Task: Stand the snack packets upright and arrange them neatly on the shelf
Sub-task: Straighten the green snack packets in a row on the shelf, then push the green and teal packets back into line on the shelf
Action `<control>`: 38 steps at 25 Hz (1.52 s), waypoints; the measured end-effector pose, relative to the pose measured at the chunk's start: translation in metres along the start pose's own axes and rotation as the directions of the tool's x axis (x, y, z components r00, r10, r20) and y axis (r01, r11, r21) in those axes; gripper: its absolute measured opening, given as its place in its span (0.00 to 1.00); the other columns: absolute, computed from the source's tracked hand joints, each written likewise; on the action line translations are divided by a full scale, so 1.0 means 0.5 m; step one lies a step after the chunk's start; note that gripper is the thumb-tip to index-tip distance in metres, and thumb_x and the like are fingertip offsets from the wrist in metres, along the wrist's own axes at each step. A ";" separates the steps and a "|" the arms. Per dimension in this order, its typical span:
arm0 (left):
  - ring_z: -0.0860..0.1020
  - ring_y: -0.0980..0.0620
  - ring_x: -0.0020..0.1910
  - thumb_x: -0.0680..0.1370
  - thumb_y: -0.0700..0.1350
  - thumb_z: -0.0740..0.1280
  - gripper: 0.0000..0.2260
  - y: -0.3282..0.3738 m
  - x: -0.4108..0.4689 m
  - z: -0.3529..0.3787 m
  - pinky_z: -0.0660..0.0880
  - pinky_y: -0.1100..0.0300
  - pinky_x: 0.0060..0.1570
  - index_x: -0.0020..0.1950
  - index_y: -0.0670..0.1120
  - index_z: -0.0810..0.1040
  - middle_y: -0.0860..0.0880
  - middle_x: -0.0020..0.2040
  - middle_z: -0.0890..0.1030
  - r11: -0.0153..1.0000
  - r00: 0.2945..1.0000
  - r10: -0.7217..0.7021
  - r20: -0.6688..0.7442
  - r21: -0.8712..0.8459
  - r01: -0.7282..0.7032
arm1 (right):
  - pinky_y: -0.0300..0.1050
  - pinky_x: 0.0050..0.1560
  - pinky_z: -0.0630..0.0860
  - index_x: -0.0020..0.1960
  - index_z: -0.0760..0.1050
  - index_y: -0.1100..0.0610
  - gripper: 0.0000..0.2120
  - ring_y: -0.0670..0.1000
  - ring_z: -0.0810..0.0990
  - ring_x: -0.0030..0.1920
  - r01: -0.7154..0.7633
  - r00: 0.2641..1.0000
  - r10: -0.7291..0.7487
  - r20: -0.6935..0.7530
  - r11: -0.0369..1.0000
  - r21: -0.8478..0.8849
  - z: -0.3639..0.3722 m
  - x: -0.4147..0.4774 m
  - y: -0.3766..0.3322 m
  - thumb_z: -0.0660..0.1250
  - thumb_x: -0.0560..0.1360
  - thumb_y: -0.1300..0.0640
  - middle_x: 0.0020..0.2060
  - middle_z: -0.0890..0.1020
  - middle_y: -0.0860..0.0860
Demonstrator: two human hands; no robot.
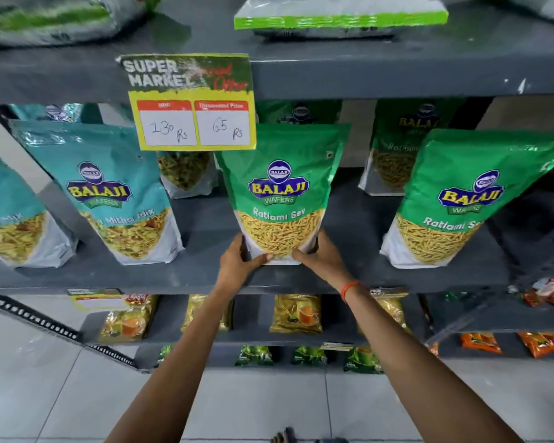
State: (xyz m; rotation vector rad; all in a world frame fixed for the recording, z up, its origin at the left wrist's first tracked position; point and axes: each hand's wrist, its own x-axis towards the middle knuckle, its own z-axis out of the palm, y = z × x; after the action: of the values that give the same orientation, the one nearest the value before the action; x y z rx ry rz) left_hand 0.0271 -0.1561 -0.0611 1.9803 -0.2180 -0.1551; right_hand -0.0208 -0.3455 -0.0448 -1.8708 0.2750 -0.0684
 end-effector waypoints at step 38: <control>0.64 0.53 0.72 0.67 0.55 0.74 0.42 0.042 -0.077 0.026 0.64 0.61 0.67 0.74 0.46 0.56 0.49 0.74 0.65 0.997 0.998 0.057 -0.002 -0.043 -0.057 | 0.37 0.68 0.59 0.75 0.51 0.55 0.44 0.46 0.58 0.74 0.203 0.859 -0.091 -0.505 0.964 0.170 0.014 -0.099 -0.056 0.65 0.67 0.39 0.74 0.59 0.51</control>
State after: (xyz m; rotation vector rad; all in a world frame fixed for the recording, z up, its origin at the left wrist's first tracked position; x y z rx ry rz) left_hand -0.0146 -0.1674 -0.0466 1.9287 -0.2685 -0.1210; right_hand -0.0631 -0.3198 -0.0158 -1.6258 0.4542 -0.6682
